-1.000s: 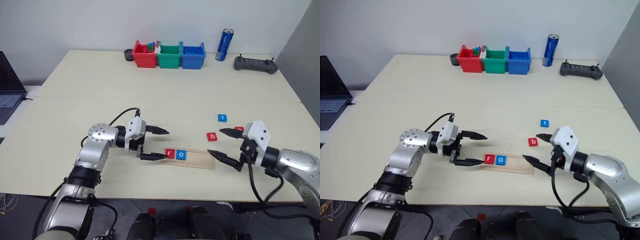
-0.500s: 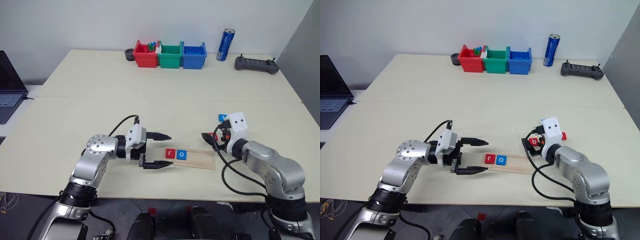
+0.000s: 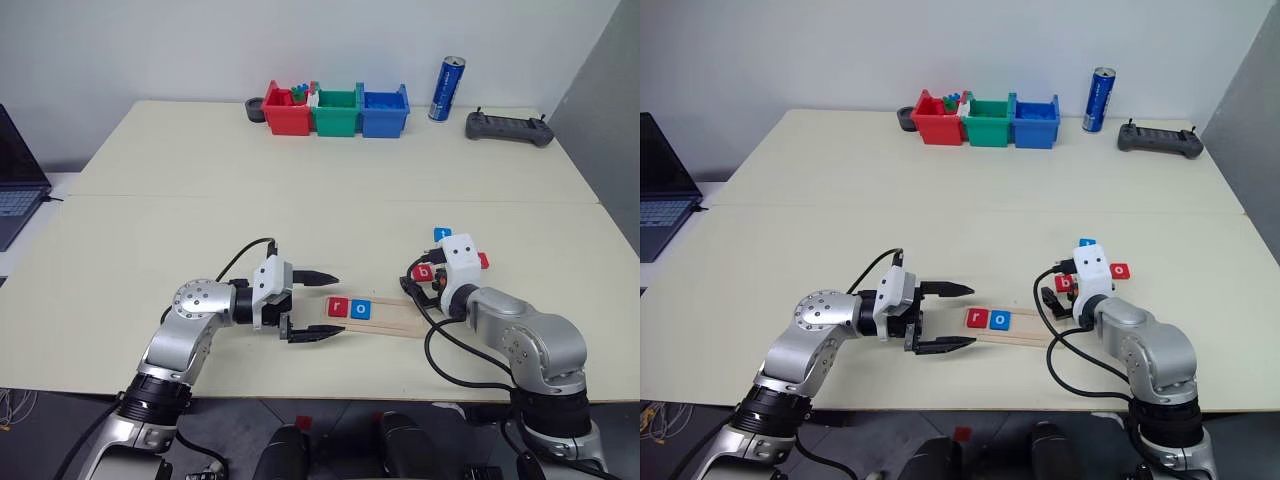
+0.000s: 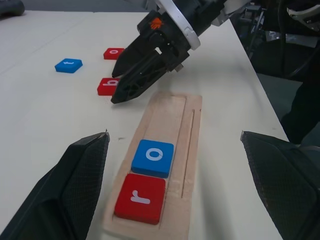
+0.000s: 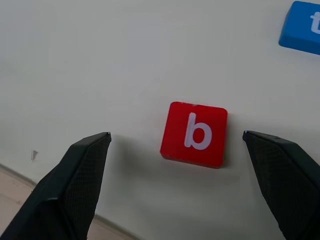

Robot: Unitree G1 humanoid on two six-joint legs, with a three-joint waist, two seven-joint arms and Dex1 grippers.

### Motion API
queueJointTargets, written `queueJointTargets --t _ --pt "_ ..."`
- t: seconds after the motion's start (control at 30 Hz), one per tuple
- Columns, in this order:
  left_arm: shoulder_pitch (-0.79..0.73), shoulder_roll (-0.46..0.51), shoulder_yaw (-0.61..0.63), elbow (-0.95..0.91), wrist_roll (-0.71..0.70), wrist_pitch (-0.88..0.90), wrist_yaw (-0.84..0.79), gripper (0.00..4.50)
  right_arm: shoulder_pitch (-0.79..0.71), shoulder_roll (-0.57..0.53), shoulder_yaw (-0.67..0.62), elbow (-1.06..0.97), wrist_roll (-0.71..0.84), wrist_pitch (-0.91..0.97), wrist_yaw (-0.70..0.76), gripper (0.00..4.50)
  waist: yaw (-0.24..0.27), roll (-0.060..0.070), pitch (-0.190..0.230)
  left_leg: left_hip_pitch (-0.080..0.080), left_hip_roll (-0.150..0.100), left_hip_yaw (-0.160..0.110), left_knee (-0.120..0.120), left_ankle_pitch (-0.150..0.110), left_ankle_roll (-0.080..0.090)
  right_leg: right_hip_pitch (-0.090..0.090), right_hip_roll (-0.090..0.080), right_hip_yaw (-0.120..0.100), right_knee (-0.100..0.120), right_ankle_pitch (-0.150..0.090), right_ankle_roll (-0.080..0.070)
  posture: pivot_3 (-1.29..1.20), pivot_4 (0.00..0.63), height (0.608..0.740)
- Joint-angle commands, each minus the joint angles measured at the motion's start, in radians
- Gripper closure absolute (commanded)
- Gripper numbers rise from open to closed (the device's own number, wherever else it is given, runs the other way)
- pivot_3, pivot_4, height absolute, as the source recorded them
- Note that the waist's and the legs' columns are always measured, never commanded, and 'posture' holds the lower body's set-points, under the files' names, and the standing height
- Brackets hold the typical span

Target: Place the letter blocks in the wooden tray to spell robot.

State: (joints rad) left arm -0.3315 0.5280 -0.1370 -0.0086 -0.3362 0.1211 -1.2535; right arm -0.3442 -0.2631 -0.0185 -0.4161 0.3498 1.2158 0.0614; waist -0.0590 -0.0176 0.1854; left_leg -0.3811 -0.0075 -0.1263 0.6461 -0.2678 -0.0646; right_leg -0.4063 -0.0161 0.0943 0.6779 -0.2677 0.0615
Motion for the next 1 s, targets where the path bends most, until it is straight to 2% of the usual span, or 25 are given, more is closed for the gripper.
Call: queueJointTargets --t 0.03,0.17,0.27,0.4,0.5,0.63,0.8,0.9,1.0 --pt "-0.015 0.008 0.002 -0.037 -0.005 -0.013 0.006 0.05 -0.025 0.019 -0.022 -0.004 -0.019 0.005 -0.017 0.0 0.0 0.0 0.0 0.0 0.0 0.0 0.0 0.0 0.0 0.0 0.0 0.0 0.0 0.0 0.0 0.0 0.15 0.74" --pt "-0.017 0.011 -0.004 -0.033 -0.001 -0.016 -0.002 0.05 -0.029 0.042 -0.046 0.013 -0.033 0.022 -0.033 0.0 0.0 0.0 0.0 0.0 0.0 0.0 0.0 0.0 0.0 0.0 0.0 0.0 0.0 0.0 0.0 0.0 0.15 0.74" --pt "-0.017 0.007 -0.008 -0.038 -0.001 -0.015 0.001 0.0 -0.031 0.052 -0.058 0.016 -0.039 0.03 -0.038 0.6 0.0 0.0 0.0 0.0 0.0 0.0 0.0 0.0 0.0 0.0 0.0 0.0 0.0 0.0 0.0 0.0 0.15 0.74" --pt "-0.015 0.005 -0.015 -0.037 0.001 -0.02 -0.002 0.0 -0.034 0.058 -0.059 0.018 -0.053 0.031 -0.044 2.13 0.0 0.0 0.0 0.0 0.0 0.0 0.0 0.0 0.0 0.0 0.0 0.0 0.0 0.0 0.0 0.0 0.15 0.74" --pt "-0.015 0.006 -0.019 -0.036 0.003 -0.025 -0.004 0.0 -0.033 0.062 -0.062 0.016 -0.066 0.032 -0.051 3.04 -0.001 0.0 0.0 0.0 0.0 0.0 0.0 0.0 0.0 0.0 0.0 0.0 0.0 0.0 0.0 0.0 0.15 0.74" --pt "-0.016 0.004 -0.022 -0.035 0.004 -0.028 -0.003 0.0 -0.024 0.038 -0.089 -0.035 -0.075 0.073 -0.055 3.04 0.0 0.0 0.0 0.0 0.0 0.0 0.0 0.0 0.0 0.0 0.0 0.0 0.0 0.0 0.0 0.0 0.15 0.74" --pt "-0.005 0.009 -0.024 -0.038 0.002 -0.033 -0.007 0.0 0.044 0.006 -0.182 -0.223 -0.083 0.246 -0.066 3.04 0.004 0.0 0.0 -0.001 0.0 -0.001 0.0 0.0 0.0 0.0 0.0 -0.001 -0.002 0.0 0.0 0.0 0.15 0.74" --pt "-0.001 0.01 -0.026 -0.037 0.001 -0.037 -0.01 0.0 0.083 0.039 -0.237 -0.345 -0.103 0.37 -0.083 3.04 0.004 0.0 0.0 -0.001 0.0 -0.001 -0.001 0.0 0.0 0.0 0.0 -0.001 -0.002 0.0 0.0 0.0 0.15 0.74" --pt "-0.009 0.005 -0.031 -0.027 0.003 -0.041 -0.012 0.0 0.137 0.098 -0.25 -0.425 -0.111 0.399 -0.107 3.04 0.0 0.001 0.0 -0.001 0.001 -0.001 -0.001 0.0 0.0 0.0 0.0 -0.001 -0.001 0.0 0.0 0.0 0.15 0.74"
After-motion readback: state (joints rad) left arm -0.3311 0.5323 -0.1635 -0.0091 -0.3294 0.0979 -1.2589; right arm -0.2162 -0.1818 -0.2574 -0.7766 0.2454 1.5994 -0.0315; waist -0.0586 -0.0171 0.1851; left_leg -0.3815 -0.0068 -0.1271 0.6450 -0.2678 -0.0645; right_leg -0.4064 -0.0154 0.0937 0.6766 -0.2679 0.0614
